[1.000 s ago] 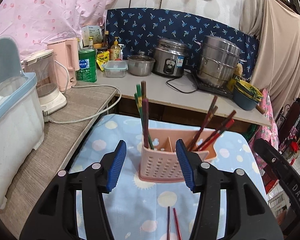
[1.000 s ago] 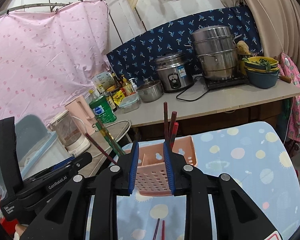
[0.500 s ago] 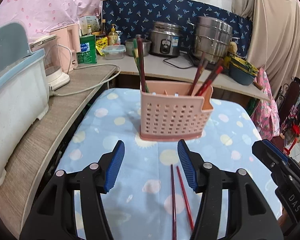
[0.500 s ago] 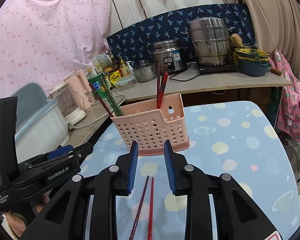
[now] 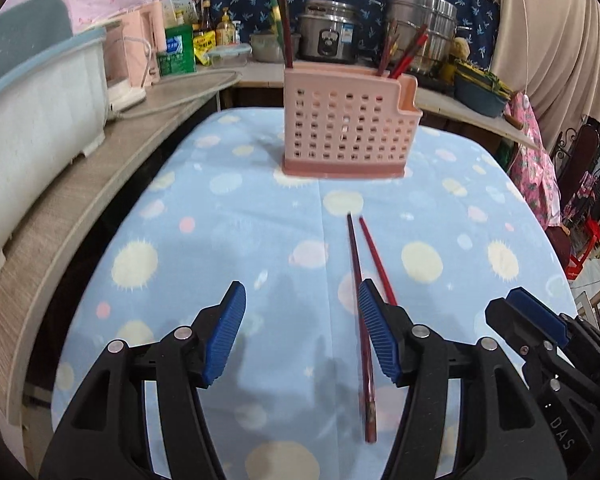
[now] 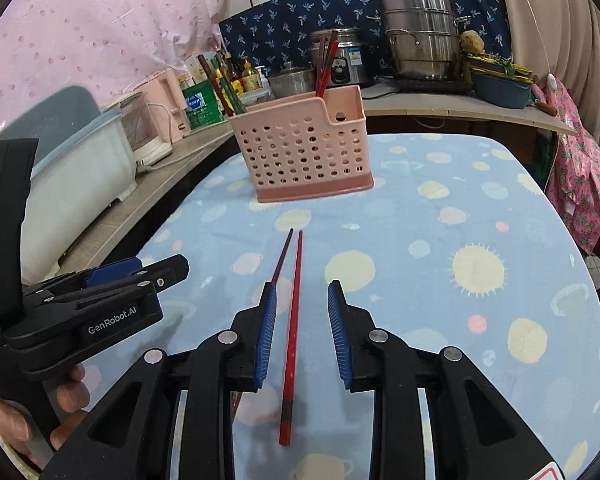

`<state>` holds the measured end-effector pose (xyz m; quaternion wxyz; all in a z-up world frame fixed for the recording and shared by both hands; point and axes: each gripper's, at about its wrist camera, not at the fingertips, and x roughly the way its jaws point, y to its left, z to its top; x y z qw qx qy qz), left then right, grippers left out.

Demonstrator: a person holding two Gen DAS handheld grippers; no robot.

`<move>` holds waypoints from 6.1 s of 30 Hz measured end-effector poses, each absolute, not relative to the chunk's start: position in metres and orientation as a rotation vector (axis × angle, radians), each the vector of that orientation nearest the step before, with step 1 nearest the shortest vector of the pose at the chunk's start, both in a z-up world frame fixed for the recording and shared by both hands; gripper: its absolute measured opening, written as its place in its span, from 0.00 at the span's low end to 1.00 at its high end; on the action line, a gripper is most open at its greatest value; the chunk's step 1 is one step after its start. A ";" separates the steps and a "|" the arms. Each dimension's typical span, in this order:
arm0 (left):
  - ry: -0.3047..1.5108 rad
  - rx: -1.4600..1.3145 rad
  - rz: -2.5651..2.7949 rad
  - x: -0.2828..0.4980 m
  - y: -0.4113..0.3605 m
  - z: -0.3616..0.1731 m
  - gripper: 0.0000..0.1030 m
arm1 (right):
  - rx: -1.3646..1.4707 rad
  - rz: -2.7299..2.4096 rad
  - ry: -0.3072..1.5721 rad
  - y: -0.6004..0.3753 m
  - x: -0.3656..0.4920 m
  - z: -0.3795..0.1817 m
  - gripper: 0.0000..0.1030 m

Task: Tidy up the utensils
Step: 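Withdraw both open grippers from the basket toward the last two chopsticks, then grasp the red chopstick with the right gripper while the left gripper grasps the dark red chopstick, then lift both held chopsticks and carry them over the pink basket, then lower the chopsticks into the pink basket and open both grippers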

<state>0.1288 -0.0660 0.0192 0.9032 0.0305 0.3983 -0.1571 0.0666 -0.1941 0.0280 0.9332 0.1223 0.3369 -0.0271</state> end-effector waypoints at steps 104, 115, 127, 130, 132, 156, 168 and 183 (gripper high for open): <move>0.896 0.037 -0.414 0.093 -0.058 0.032 0.07 | 0.331 -0.082 0.626 -0.212 0.016 0.046 0.07; 0.795 -0.029 -0.405 0.132 -0.046 0.093 0.07 | 0.332 -0.095 0.478 -0.236 0.043 0.109 0.07; 0.708 -0.039 -0.396 0.192 -0.059 0.148 0.07 | 0.343 -0.074 0.391 -0.252 0.099 0.158 0.07; 0.685 -0.052 -0.400 0.208 -0.062 0.166 0.07 | 0.357 -0.068 0.358 -0.258 0.117 0.174 0.07; 0.653 -0.063 -0.399 0.219 -0.065 0.183 0.07 | 0.372 -0.066 0.328 -0.264 0.130 0.187 0.07; 0.509 -0.128 -0.351 0.328 -0.102 0.220 0.07 | 0.401 -0.084 0.271 -0.295 0.278 0.209 0.07; 0.589 -0.115 -0.345 0.339 -0.103 0.177 0.07 | 0.388 -0.082 0.397 -0.289 0.297 0.157 0.07; 0.555 -0.077 -0.319 0.321 -0.106 0.171 0.47 | 0.365 -0.087 0.385 -0.282 0.279 0.156 0.35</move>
